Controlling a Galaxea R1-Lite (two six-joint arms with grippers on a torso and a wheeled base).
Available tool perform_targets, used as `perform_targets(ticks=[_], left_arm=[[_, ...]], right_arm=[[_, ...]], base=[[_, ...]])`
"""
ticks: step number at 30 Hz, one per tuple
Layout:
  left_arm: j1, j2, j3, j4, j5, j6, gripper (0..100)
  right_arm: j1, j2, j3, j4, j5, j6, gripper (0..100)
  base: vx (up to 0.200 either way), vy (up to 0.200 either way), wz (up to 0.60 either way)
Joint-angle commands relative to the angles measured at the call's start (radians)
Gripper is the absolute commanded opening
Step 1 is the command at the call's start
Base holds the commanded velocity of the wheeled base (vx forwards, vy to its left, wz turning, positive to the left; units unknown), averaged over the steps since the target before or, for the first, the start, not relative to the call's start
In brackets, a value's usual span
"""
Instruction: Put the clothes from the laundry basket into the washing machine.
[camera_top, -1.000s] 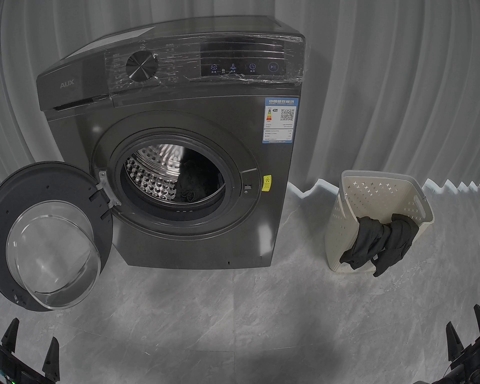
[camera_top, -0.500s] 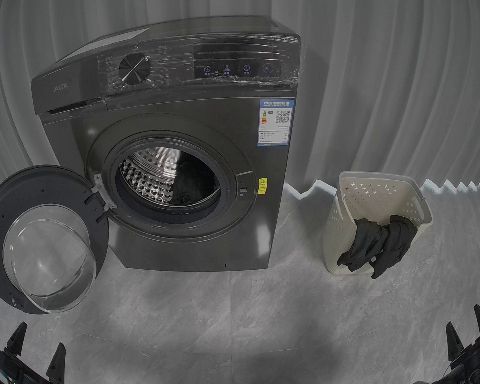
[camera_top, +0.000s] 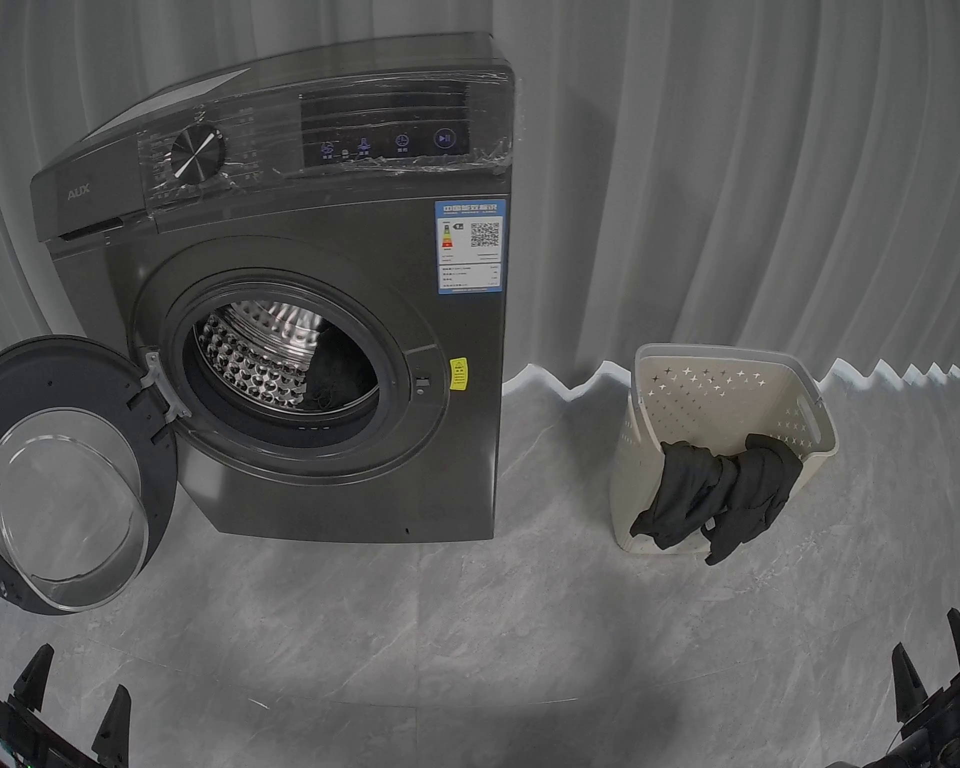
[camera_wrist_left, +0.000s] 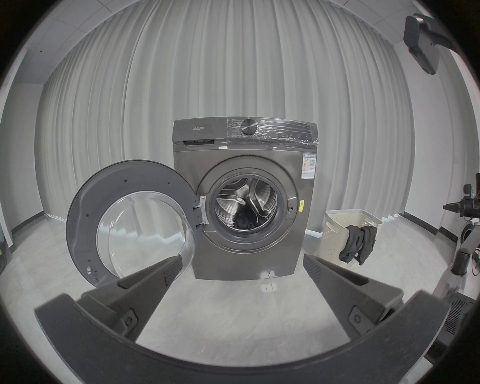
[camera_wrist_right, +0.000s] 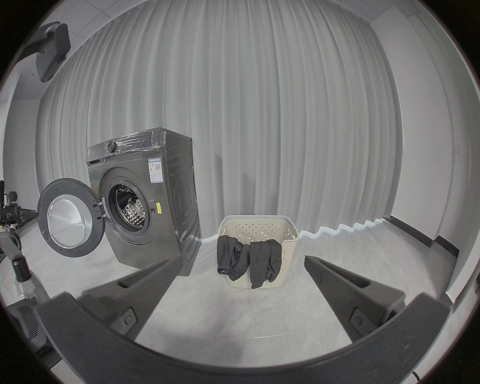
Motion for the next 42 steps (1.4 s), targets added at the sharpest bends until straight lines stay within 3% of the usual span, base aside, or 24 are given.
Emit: perform_targets(ticks=[1, 34, 42], left_arm=[[0.0, -0.015, 0.018, 0.0, 0.0, 0.001, 100], [0.0, -0.015, 0.018, 0.0, 0.009, 0.003, 100], [0.0, -0.015, 0.018, 0.0, 0.009, 0.001, 100]], right_arm=[[0.0, -0.015, 0.018, 0.0, 0.0, 0.001, 100], [-0.004, -0.015, 0.018, 0.001, 0.0, -0.002, 100], [-0.001, -0.015, 0.018, 0.001, 0.0, 0.0, 100]], base=[[0.0, -0.2, 0.0], [0.0, -0.2, 0.0], [0.0, 0.0, 0.0]])
